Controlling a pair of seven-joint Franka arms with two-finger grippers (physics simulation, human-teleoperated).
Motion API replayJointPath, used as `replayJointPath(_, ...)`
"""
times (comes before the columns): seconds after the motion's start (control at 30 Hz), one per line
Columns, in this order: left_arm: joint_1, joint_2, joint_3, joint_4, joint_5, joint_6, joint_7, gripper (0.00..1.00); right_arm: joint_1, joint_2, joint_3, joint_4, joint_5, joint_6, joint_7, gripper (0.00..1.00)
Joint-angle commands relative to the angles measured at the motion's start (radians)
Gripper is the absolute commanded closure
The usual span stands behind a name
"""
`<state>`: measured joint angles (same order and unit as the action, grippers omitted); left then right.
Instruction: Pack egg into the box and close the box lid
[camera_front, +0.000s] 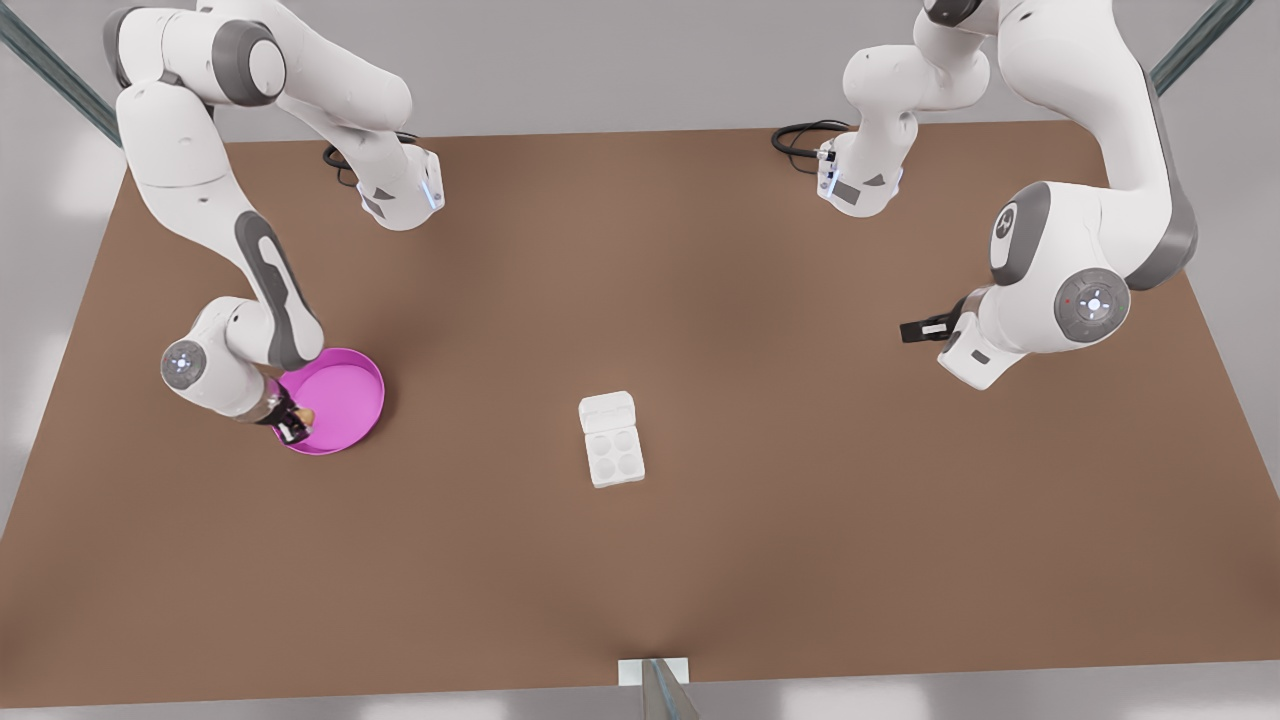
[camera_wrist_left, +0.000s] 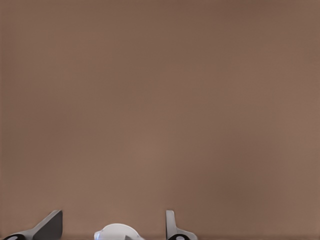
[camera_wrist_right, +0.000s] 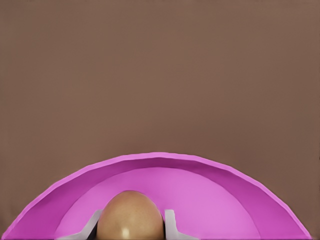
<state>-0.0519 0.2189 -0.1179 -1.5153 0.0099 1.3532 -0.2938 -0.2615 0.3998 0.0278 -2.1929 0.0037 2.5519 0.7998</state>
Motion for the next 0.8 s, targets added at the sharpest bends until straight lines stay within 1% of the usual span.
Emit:
replayJointPath(0.0, 0.0, -0.001, 0.0, 0.0, 0.001, -0.002, -0.001, 0.0, 0.001, -0.01, 0.004, 0.027, 0.002, -0.137, -0.017, 0.5)
replayJointPath(0.1, 0.0, 0.0, 0.0, 0.0, 0.001, -0.002, -0.001, 0.0, 0.008, -0.013, 0.012, 0.116, 0.004, -0.294, -0.016, 0.52)
replayJointPath(0.2, 0.0, 0.002, 0.0, -0.002, 0.001, -0.002, -0.001, 0.0, 0.008, -0.009, 0.09, 0.239, 0.064, -0.466, -0.016, 0.52)
replayJointPath(0.3, 0.0, 0.005, 0.0, 0.0, 0.001, -0.002, -0.001, 0.0, 0.024, 0.002, 0.165, 0.308, 0.154, -0.542, -0.01, 0.52)
replayJointPath(0.4, 0.0, 0.005, 0.0, -0.002, 0.001, -0.002, -0.001, 0.0, 0.034, 0.037, 0.25, 0.335, 0.283, -0.542, -0.01, 0.52)
replayJointPath(0.47, 0.0, 0.005, 0.0, 0.0, 0.001, -0.009, -0.001, 0.0, 0.06, 0.106, 0.296, 0.429, 0.367, -0.542, -0.016, 0.52)
replayJointPath(0.53, 0.0, 0.005, 0.0, 0.001, 0.001, -0.011, -0.001, 0.0, 0.077, 0.18, 0.334, 0.531, 0.404, -0.533, -0.017, 0.52)
replayJointPath(0.6, 0.0, 0.005, 0.0, 0.0, 0.001, -0.009, -0.001, 0.0, 0.084, 0.257, 0.357, 0.625, 0.481, -0.509, -0.024, 0.52)
replayJointPath(0.67, 0.0, 0.005, 0.0, 0.0, 0.001, -0.009, -0.001, 0.0, 0.085, 0.316, 0.369, 0.677, 0.593, -0.455, -0.102, 0.52)
replayJointPath(0.73, 0.0, 0.008, 0.0, 0.0, 0.001, -0.008, -0.001, 0.0, 0.087, 0.37, 0.403, 0.723, 0.688, -0.424, -0.132, 0.52)
replayJointPath(0.77, 0.0, 0.008, 0.0, 0.0, 0.001, -0.008, -0.001, 0.0, 0.094, 0.386, 0.405, 0.743, 0.734, -0.42, -0.14, 0.52)
